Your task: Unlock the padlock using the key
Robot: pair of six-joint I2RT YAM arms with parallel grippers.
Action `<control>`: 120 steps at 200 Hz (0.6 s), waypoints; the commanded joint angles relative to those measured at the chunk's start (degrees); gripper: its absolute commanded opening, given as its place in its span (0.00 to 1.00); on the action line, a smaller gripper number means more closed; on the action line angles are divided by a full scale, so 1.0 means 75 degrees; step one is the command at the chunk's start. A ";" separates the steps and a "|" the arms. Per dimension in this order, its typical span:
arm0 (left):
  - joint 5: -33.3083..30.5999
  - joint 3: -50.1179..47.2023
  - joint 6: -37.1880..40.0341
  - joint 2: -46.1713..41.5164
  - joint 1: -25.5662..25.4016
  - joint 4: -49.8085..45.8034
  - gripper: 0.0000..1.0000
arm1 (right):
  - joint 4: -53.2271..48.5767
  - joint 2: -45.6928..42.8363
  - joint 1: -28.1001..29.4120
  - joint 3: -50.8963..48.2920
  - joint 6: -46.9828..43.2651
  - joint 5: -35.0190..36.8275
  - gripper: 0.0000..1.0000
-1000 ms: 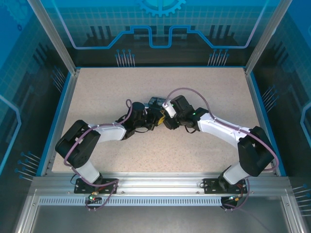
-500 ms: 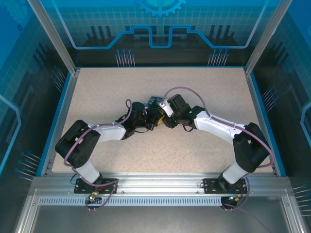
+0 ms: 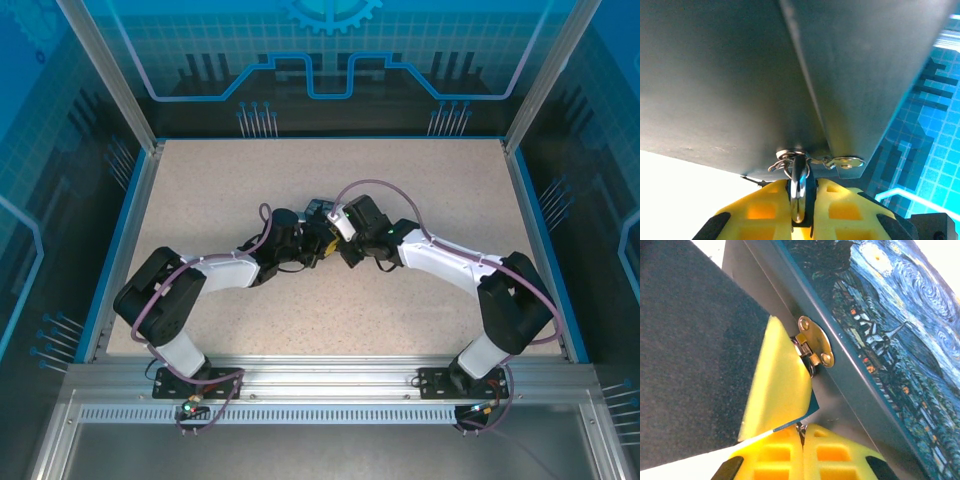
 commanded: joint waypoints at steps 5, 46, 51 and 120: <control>0.0224 0.0103 0.0284 -0.0268 -0.0013 0.0179 0.00 | 0.0142 -0.0072 -0.0133 -0.0009 0.0473 -0.1102 0.02; 0.0134 -0.0139 0.0543 -0.0170 0.0009 0.0230 0.00 | 0.0254 -0.0536 -0.0507 -0.0351 0.0958 -0.2064 0.42; 0.0121 -0.0165 0.0576 -0.0161 0.0008 0.0237 0.00 | 0.0301 -0.0634 -0.0564 -0.0480 0.1057 -0.2150 0.45; 0.0264 -0.0681 0.1341 0.0029 0.0012 0.0446 0.00 | 0.2155 -0.1527 -0.1363 -0.2288 0.3455 -0.3667 0.63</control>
